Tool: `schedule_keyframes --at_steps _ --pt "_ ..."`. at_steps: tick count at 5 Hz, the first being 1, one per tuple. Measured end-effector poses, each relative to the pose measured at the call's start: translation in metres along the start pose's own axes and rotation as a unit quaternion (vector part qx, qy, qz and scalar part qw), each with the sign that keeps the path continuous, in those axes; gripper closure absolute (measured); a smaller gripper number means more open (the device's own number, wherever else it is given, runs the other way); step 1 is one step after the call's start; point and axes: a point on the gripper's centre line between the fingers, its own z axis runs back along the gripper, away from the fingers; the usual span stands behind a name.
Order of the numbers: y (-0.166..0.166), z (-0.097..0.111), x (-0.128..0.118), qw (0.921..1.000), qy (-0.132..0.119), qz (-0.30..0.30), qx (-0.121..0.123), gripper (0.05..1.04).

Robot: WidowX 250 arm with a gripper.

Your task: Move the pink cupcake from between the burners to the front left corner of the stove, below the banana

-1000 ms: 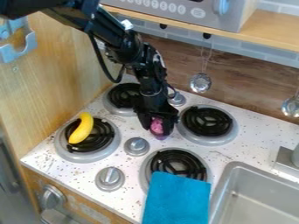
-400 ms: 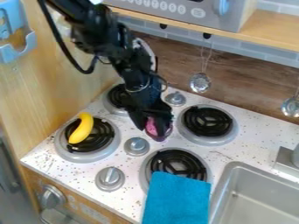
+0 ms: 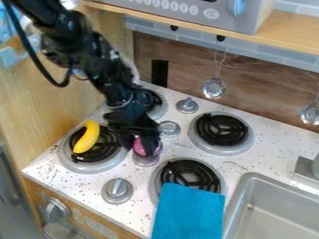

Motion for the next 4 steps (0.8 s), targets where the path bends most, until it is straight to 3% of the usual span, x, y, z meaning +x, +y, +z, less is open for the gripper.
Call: schedule_keyframes --at_steps 1,3,4 --pt "0.017 0.007 -0.020 0.9997 0.003 0.023 -0.001 0.311" --pt "0.043 0.011 -0.034 0.9985 0.001 0.050 0.023 0.311" --pt "0.055 0.001 -0.045 0.9972 0.024 0.058 0.040 0.311"
